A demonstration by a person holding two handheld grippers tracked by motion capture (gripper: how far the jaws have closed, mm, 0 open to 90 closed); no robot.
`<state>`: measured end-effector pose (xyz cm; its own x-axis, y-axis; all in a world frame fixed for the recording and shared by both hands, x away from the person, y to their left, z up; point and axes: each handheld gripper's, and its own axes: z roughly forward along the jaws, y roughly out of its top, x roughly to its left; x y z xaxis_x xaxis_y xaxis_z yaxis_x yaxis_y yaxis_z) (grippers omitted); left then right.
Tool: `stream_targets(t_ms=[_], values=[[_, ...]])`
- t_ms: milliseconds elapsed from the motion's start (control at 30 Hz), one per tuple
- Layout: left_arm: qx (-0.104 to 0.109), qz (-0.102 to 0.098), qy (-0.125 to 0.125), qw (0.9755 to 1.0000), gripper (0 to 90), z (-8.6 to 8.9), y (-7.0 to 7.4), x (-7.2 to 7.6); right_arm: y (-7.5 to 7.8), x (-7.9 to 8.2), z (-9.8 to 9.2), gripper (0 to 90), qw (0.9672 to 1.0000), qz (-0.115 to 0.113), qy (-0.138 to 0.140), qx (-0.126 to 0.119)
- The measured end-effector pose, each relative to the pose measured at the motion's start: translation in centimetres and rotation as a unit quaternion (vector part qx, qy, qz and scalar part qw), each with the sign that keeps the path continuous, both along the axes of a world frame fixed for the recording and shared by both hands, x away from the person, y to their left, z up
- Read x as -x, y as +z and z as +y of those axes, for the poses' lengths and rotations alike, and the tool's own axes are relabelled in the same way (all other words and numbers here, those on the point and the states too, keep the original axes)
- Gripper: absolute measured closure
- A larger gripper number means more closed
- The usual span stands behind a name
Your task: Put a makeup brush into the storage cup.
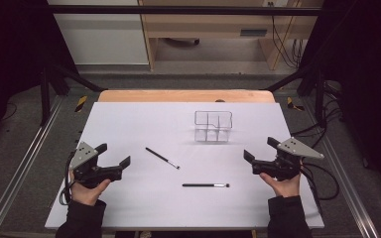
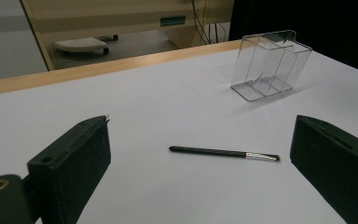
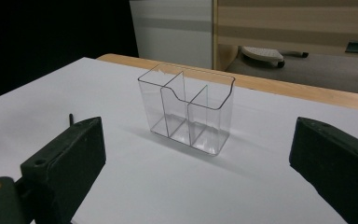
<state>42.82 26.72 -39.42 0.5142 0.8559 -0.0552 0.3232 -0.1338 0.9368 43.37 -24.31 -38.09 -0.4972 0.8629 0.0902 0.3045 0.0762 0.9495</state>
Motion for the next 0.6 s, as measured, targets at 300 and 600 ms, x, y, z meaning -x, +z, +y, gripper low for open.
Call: stream_targets(t_ms=[300,600], values=[[0.001,0.003,-0.001,1.0000,4.6,0.06,-0.07,0.06,0.36,0.26,0.06,4.4,1.0000,0.001,0.005,0.002],[-0.004,0.009,-0.005,0.9999,4.8,-0.20,-0.41,0.09,0.73,0.45,0.72,4.8,0.9998,0.003,0.008,0.020]])
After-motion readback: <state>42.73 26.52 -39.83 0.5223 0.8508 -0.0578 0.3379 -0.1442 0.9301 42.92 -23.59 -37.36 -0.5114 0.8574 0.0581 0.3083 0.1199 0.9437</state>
